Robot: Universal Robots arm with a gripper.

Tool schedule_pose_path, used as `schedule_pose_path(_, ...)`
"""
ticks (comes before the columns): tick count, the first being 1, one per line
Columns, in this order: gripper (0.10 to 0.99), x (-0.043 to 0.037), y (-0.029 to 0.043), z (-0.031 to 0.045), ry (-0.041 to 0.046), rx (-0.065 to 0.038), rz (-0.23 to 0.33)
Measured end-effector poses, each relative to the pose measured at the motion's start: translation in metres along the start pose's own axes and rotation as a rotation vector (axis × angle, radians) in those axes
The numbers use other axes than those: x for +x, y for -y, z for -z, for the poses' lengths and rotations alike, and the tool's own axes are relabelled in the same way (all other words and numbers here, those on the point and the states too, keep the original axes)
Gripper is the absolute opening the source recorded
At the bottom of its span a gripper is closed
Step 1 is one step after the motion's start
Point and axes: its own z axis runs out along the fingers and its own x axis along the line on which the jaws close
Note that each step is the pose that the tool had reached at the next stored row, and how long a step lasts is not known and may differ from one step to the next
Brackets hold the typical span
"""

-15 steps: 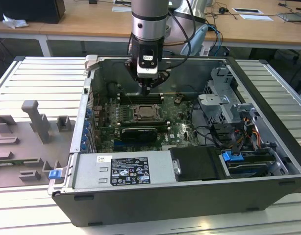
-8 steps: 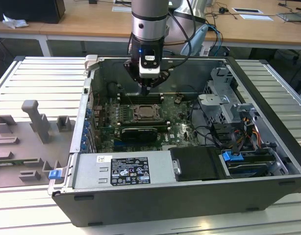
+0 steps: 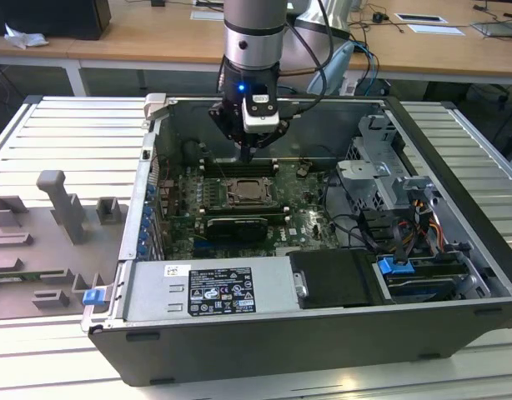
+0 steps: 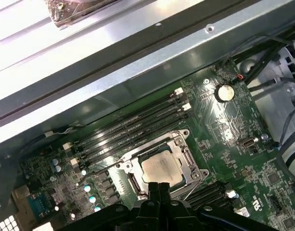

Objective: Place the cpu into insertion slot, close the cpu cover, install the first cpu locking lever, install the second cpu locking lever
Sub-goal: 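Install the first cpu locking lever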

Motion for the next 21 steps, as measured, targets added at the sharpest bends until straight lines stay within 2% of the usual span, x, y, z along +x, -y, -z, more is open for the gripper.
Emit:
schedule_pose_path(11,0.106,0.0008,0.0004,-0.0001,-0.0068,0.001,0.188)
schedule_pose_path(18,0.106,0.0011,0.0006,-0.0003,-0.0082,0.001,0.224)
schedule_pose_path(21,0.106,0.0041,0.0022,-0.0004,-0.0089,0.001,0.245)
